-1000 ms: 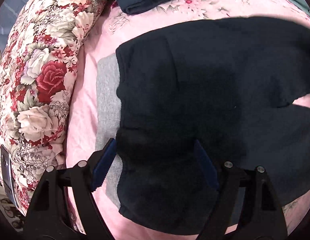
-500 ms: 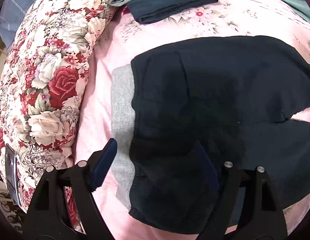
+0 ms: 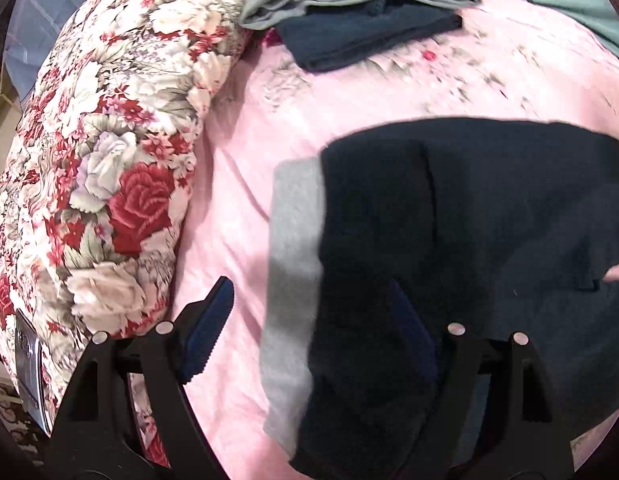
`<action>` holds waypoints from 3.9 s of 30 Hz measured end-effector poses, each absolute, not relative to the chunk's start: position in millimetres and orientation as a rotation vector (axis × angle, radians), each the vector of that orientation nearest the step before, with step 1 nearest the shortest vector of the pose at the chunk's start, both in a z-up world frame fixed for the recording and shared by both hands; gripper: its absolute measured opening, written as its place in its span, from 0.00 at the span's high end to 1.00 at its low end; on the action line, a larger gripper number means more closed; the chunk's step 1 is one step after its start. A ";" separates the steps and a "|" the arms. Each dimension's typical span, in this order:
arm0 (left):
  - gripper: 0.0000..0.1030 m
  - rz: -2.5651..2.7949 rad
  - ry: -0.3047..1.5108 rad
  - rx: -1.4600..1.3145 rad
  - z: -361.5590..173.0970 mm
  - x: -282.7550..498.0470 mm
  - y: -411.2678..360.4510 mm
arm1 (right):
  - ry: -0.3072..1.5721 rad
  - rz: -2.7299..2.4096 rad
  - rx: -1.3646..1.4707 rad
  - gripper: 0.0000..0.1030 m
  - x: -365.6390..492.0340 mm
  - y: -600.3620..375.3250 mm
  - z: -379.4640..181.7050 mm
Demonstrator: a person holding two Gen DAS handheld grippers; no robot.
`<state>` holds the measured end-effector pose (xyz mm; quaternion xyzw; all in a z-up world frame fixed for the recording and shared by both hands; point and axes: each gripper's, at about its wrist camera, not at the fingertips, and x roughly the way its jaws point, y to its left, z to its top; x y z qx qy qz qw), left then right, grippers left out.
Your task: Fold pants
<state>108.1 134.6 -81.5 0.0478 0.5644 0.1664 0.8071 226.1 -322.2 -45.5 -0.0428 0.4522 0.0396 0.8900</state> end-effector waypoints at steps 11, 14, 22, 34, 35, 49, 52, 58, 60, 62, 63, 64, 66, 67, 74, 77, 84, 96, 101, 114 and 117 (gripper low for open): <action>0.22 0.343 1.175 0.044 -83.2 172.5 174.4 | 1.029 0.462 -0.420 0.42 252.0 -144.0 -101.5; 0.20 0.323 1.192 0.082 -94.5 193.1 174.1 | 1.033 0.467 -0.477 0.44 254.8 -134.6 -109.9; 0.63 0.201 1.194 0.151 -111.3 215.2 145.8 | 1.027 0.549 -0.380 1.00 247.7 -133.1 -91.4; 0.70 0.317 1.162 0.110 -103.0 247.3 138.8 | 1.075 0.465 -0.285 0.39 254.0 -169.4 -93.1; 0.58 0.330 1.154 0.118 -101.6 245.9 138.5 | 1.090 0.496 -0.332 0.39 248.9 -167.2 -98.7; 0.46 0.342 1.158 0.168 -103.5 201.7 142.7 | 1.072 0.435 -0.270 0.99 258.8 -165.8 -100.2; 0.45 0.360 1.167 0.202 -117.3 201.8 136.9 | 1.022 0.340 -0.297 0.55 251.1 -168.3 -90.4; 0.36 0.338 1.149 0.174 -90.9 181.5 128.9 | 1.065 0.474 -0.053 0.55 194.5 -221.1 -51.7; 0.35 0.320 1.145 0.173 -80.7 165.1 130.9 | 1.102 0.520 -0.014 0.55 165.7 -229.5 -53.7; 0.35 0.293 1.158 0.143 -77.5 148.9 133.8 | 1.155 0.577 -0.001 0.55 139.1 -214.0 -66.3; 0.35 0.280 1.181 0.121 -79.1 135.4 135.9 | 1.166 0.596 0.001 0.55 128.1 -209.1 -69.2; 0.35 0.270 1.201 0.105 -82.6 125.6 138.6 | 1.186 0.628 -0.001 0.55 112.9 -202.3 -73.6; 0.35 0.261 1.248 0.084 -92.8 103.7 138.5 | 1.176 0.648 -0.046 0.55 89.7 -188.9 -79.7; 0.34 0.262 1.266 0.082 -96.8 93.6 136.6 | 1.178 0.644 -0.060 0.55 81.6 -183.0 -84.2; 0.26 0.276 1.329 0.086 -128.1 62.4 137.4 | 1.208 0.547 -0.138 0.60 57.7 -198.1 -102.0; 0.22 0.278 1.316 0.098 -128.4 57.6 140.9 | 1.244 0.436 -0.151 0.58 53.0 -221.5 -99.2; 0.23 0.258 1.297 0.042 -89.4 36.7 147.7 | 1.161 0.188 -0.029 0.50 11.9 -305.9 -68.7; 0.22 0.161 1.356 0.031 -112.5 4.7 113.0 | 1.199 -0.366 0.264 0.66 -25.7 -469.2 -107.2; 0.21 0.174 1.380 0.006 -122.4 5.6 120.2 | 1.166 -0.365 0.252 0.91 -24.6 -461.6 -85.8; 0.22 0.128 1.297 0.027 -96.2 21.8 133.1 | 1.044 -0.348 0.228 0.32 38.1 -477.9 -62.9; 0.22 0.096 1.220 0.014 -71.3 39.6 139.8 | 1.004 -0.277 0.240 0.32 89.3 -475.5 -66.2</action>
